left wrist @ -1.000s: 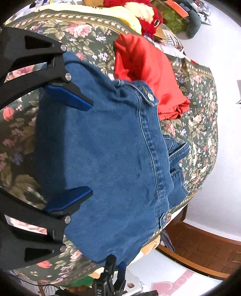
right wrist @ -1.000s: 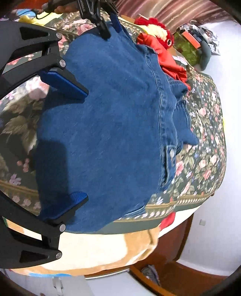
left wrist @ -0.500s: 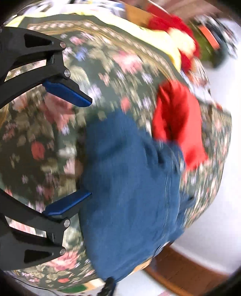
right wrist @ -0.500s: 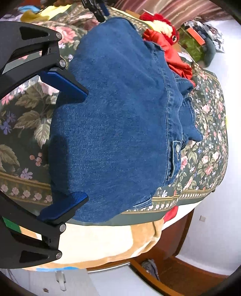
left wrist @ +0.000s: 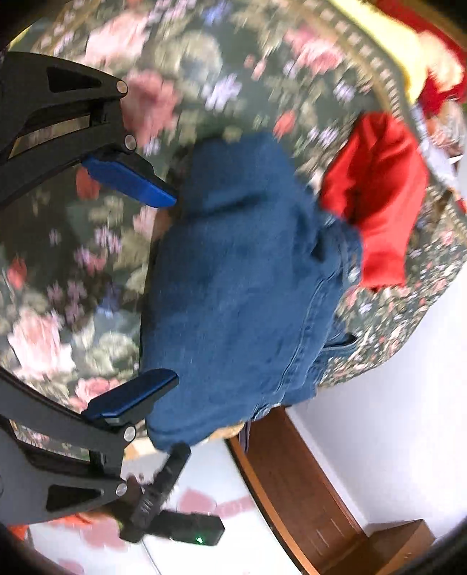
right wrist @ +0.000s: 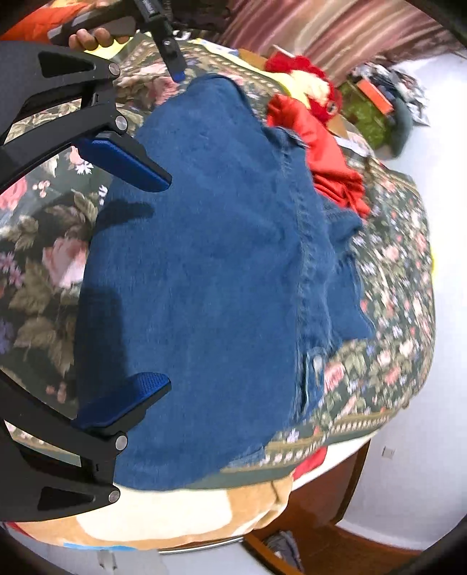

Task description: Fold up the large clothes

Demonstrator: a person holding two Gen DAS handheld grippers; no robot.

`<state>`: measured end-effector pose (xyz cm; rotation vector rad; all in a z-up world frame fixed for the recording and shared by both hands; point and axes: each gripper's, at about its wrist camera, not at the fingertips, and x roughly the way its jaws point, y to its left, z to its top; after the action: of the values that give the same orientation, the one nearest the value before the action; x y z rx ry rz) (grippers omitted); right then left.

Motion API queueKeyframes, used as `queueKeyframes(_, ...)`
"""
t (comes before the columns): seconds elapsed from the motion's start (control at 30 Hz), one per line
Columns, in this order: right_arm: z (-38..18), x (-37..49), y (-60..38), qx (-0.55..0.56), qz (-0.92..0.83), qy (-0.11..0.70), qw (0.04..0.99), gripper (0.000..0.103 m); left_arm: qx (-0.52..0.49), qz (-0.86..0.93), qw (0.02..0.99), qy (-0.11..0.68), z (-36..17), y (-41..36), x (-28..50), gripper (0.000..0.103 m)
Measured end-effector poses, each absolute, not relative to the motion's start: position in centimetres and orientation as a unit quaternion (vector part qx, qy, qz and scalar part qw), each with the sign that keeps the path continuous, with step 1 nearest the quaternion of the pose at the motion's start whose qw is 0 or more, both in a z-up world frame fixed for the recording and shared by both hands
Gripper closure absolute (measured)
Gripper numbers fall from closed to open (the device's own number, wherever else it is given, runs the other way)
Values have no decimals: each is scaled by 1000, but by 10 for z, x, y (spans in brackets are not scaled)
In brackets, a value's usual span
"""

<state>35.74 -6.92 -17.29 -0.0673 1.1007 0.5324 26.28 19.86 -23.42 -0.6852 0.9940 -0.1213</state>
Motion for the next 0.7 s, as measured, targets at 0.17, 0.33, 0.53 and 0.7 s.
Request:
queueKeyframes(0.17, -189, 349, -49, -90, 262, 511, 814, 0, -352, -90, 800, 477, -255, 181, 284, 11)
queueKeyframes(0.33, -189, 353, -54, -77, 270, 513, 811, 0, -388, -80, 788, 471, -268, 180, 299, 10)
queueKeyframes(0.53, -191, 351, -51, -70, 272, 513, 811, 0, -463, -68, 758, 454, -290, 205, 304, 9)
queueKeyframes(0.7, -191, 350, -52, -65, 273, 512, 812, 0, -536, -50, 722, 436, -320, 223, 309, 8)
